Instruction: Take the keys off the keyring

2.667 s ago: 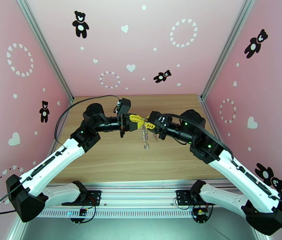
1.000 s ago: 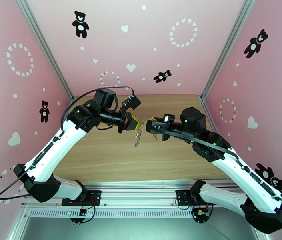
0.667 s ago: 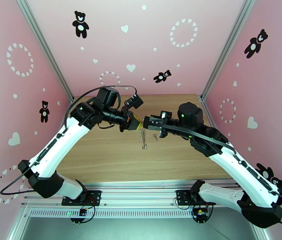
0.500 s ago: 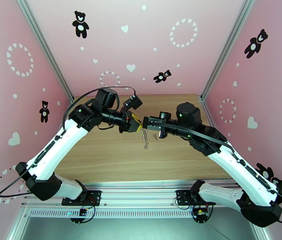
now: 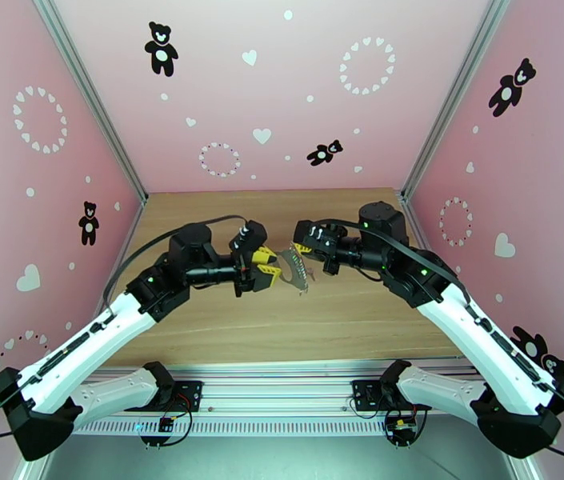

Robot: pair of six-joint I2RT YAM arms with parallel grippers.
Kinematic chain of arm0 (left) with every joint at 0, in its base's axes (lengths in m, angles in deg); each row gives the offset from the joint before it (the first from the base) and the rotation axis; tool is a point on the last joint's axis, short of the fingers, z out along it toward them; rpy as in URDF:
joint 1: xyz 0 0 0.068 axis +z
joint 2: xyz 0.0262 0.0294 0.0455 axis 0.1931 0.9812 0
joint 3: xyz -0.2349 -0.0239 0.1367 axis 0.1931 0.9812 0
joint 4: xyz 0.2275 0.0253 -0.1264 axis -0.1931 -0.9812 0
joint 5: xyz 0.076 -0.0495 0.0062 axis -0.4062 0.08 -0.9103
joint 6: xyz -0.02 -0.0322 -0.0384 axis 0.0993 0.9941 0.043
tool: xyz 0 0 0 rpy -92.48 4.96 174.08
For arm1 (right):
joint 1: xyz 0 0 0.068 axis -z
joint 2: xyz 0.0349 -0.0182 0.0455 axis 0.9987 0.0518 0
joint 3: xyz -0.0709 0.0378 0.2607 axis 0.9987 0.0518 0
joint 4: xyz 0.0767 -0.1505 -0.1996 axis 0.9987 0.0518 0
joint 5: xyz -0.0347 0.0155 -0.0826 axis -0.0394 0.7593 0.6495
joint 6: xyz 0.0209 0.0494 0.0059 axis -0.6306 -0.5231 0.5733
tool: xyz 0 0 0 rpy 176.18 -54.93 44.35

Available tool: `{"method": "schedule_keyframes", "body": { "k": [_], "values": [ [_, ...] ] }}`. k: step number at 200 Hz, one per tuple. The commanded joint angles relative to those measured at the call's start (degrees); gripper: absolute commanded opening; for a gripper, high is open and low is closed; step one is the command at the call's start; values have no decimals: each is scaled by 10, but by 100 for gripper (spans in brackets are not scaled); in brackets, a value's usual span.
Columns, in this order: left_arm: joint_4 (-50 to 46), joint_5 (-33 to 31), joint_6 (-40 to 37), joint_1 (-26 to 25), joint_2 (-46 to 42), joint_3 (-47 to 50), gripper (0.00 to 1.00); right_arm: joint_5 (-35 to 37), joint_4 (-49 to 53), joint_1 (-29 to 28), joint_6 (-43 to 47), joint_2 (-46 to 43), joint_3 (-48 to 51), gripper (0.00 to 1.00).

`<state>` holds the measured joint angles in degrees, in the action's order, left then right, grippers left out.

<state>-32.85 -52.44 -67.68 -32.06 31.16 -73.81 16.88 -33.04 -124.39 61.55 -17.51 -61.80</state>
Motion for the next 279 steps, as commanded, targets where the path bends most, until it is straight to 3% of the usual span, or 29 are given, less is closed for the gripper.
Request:
{"method": "schedule_keyframes", "body": {
  "k": [1,48,126,153,204,243,279],
  "values": [
    [120,-59,-29,-13,-7,37,40,-19,-10,3,-45,-8,-17,0],
    [212,-101,-56,-21,-10,92,40,-22,-1,4,-75,-16,-14,0],
    [266,-96,-35,-23,13,103,31,-29,15,4,-96,-26,-14,0],
    [239,-126,-26,-23,17,88,30,-14,15,4,-124,-23,-20,0],
    [208,-213,56,-26,-42,117,46,38,73,3,-237,25,-63,0],
    [217,-241,28,-54,-26,123,57,69,123,-2,-294,63,-104,0],
    [245,-281,-26,-89,28,110,57,61,162,-3,-336,87,-139,0]
  ]
}}
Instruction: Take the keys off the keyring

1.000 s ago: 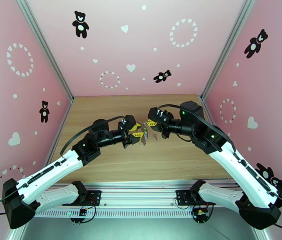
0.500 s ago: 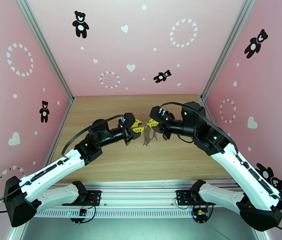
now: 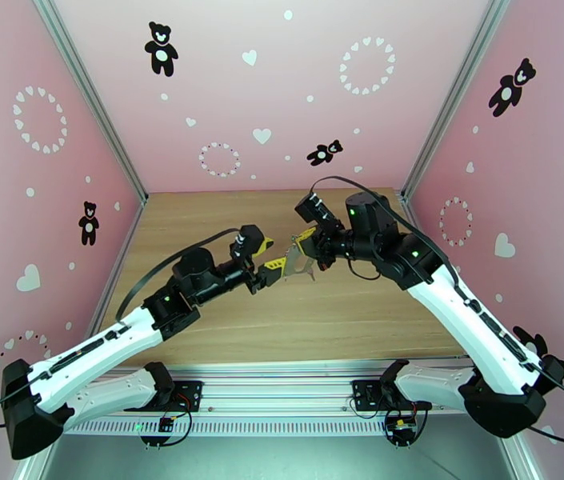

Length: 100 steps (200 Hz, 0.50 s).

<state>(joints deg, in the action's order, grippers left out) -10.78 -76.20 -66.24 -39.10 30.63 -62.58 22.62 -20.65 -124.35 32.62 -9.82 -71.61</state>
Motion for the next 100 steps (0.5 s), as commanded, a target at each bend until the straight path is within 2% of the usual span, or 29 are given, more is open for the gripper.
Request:
{"method": "schedule_keyframes", "body": {
  "k": [1,46,100],
  "values": [
    [25,-45,-41,-19,35,-2,57,3,40,-3,-47,11,-42,0],
    [82,-89,-51,-20,74,-1,56,-20,83,-3,-60,30,-63,0],
    [114,-97,-66,-20,89,0,54,-37,94,-3,-63,38,-71,0]
  ]
}}
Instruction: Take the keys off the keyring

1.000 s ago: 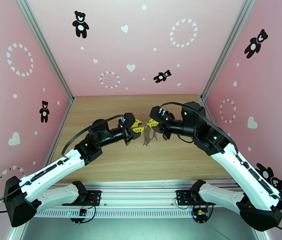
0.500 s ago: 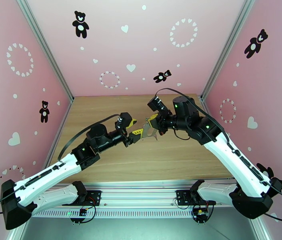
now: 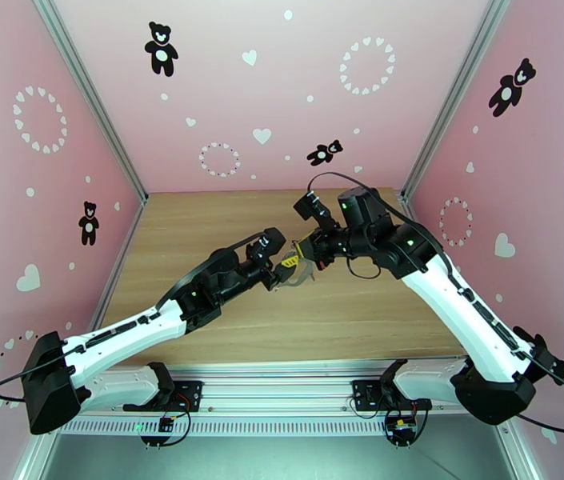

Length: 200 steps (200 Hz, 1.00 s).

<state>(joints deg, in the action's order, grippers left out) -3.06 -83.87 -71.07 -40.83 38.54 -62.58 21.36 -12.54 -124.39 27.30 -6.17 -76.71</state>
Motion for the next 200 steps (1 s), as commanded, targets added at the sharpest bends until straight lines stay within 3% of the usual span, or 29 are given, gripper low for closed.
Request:
{"method": "schedule_keyframes", "body": {
  "k": [1,84,175,200],
  "values": [
    [37,-20,-18,-2,10,0,54,-24,13,-3,-10,2,-20,0],
    [31,-27,-26,-2,12,4,45,-13,28,-2,-13,5,-28,0],
    [21,74,4,-3,6,20,63,-4,50,-2,-40,14,-52,0],
    [62,33,33,-5,11,28,66,3,49,-2,-49,14,-54,0]
  ]
}}
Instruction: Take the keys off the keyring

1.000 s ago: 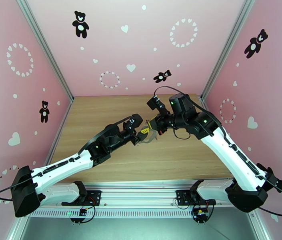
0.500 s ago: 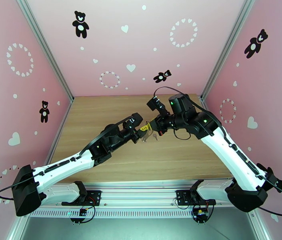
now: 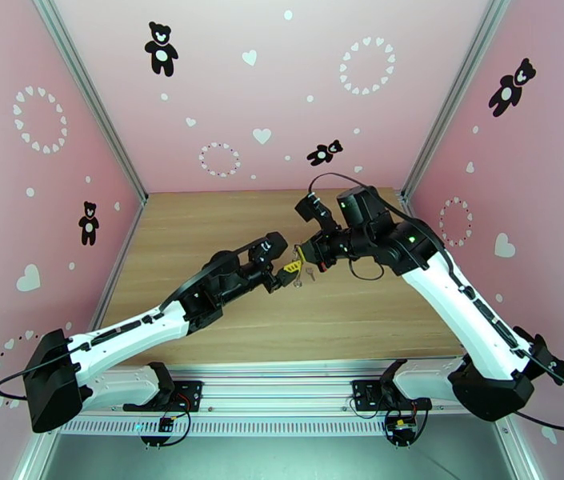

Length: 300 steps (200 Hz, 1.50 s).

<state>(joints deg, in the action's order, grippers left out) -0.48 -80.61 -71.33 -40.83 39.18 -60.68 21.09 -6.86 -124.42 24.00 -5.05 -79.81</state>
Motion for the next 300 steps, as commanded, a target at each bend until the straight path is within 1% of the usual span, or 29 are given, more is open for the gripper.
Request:
{"method": "schedule_keyframes", "body": {
  "k": [1,8,19,31,42,65,95,114,142,158,173,181,198,211,226,252,266,300],
  "values": [
    [41,-2,38,-6,4,18,66,6,-8,-2,-16,3,-22,0],
    [62,-14,49,-6,8,32,68,4,-9,-2,-19,3,-22,0],
    [77,-14,62,-6,16,32,70,3,-10,-1,-22,4,-22,0],
    [75,-5,64,-7,27,25,71,6,-12,-2,-24,4,-21,0],
    [71,-15,59,-11,34,22,70,12,-14,-2,-25,2,-21,0],
    [65,-49,57,-11,28,30,69,20,-16,-2,-28,-4,-23,0],
    [44,-120,54,-11,1,45,67,27,-11,-1,-30,-4,-24,0],
    [29,-135,42,-10,-19,55,65,26,-10,-1,-39,-2,-25,0],
    [-10,-113,21,-9,-34,49,63,14,3,0,-54,11,-29,0],
    [-14,-62,6,-10,-42,47,61,5,23,2,-61,23,-42,0],
    [7,-2,4,-12,-56,57,61,-13,40,5,-72,33,-55,0],
    [20,9,5,-12,-59,64,62,-29,45,5,-79,37,-58,0],
    [34,12,-1,-13,-55,67,64,-68,50,5,-97,43,-52,0],
    [35,-7,-3,-13,-46,58,62,-86,48,4,-105,39,-42,0],
    [40,-23,-8,-12,-39,52,58,-95,42,4,-114,29,-27,0],
    [39,-13,-18,-13,-29,41,51,-107,26,4,-128,12,-5,0],
    [29,-19,-18,-12,-22,31,45,-108,24,4,-131,7,0,0],
    [30,-26,-12,-12,-23,33,39,-99,25,4,-129,-1,1,0]
  ]
}}
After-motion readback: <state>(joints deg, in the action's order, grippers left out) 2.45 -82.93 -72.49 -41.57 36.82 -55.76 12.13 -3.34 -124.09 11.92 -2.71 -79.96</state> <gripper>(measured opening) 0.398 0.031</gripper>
